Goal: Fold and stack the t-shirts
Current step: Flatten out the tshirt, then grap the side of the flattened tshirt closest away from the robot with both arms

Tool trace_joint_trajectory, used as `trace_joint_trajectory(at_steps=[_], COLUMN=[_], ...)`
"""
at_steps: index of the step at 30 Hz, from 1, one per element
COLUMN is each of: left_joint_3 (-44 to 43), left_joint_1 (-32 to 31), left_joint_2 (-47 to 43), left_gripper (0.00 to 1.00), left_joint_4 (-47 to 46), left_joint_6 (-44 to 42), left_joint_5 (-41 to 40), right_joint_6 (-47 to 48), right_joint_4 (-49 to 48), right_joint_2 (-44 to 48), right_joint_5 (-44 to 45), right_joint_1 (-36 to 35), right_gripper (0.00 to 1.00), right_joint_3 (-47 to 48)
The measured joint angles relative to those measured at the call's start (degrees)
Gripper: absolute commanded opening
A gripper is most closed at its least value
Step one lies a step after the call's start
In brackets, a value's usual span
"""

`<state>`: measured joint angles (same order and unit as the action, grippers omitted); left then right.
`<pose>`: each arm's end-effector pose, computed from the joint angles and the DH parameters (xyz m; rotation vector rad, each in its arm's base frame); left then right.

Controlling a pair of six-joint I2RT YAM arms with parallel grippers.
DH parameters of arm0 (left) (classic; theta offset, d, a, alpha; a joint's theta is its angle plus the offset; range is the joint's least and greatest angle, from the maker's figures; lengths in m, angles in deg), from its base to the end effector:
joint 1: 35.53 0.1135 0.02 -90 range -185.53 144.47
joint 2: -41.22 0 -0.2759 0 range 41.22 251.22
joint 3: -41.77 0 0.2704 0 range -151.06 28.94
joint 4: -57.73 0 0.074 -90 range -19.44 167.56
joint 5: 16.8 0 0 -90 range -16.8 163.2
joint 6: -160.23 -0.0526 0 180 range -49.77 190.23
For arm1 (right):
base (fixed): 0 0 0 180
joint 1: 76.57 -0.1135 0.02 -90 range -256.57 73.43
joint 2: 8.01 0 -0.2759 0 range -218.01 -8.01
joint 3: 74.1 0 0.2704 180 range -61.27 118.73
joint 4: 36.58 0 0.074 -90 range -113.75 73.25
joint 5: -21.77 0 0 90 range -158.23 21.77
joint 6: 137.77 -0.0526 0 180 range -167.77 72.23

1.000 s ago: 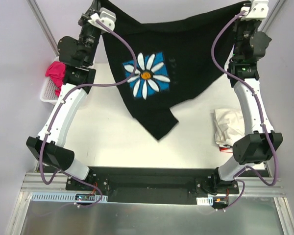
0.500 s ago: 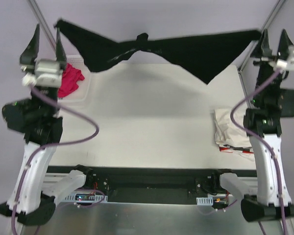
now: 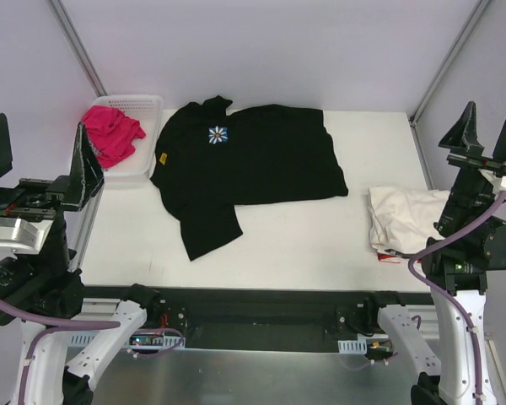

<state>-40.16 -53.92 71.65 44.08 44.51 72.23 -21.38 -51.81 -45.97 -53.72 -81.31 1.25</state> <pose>0.0037 -0.0003 0.5797 0.1475 0.4085 0.1296 0.0939 -0.0054 0.5467 0.0616 0.6964 -0.4451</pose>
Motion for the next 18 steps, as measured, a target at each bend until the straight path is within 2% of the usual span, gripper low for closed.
trace_joint_trajectory(at_steps=[8, 12, 18], left_joint_3=[1.40, 6.97, 19.08], left_joint_1=[0.00, 0.00, -0.02], left_joint_2=[2.69, 6.27, 11.50], left_gripper=[0.99, 0.99, 0.99], left_joint_4=[0.61, 3.39, 12.76], left_joint_6=[5.97, 14.12, 27.98], left_joint_5=[-2.49, -4.26, -3.54], right_joint_6=[-4.48, -9.60, -16.81], right_joint_4=[8.66, 16.33, 24.55], right_joint_2=[-4.52, -9.03, -16.17], right_joint_5=[2.60, 0.70, -5.66], right_joint_1=[0.00, 0.00, 0.02], right_gripper=[0.61, 0.60, 0.57], right_joint_3=[3.98, 5.44, 3.61])
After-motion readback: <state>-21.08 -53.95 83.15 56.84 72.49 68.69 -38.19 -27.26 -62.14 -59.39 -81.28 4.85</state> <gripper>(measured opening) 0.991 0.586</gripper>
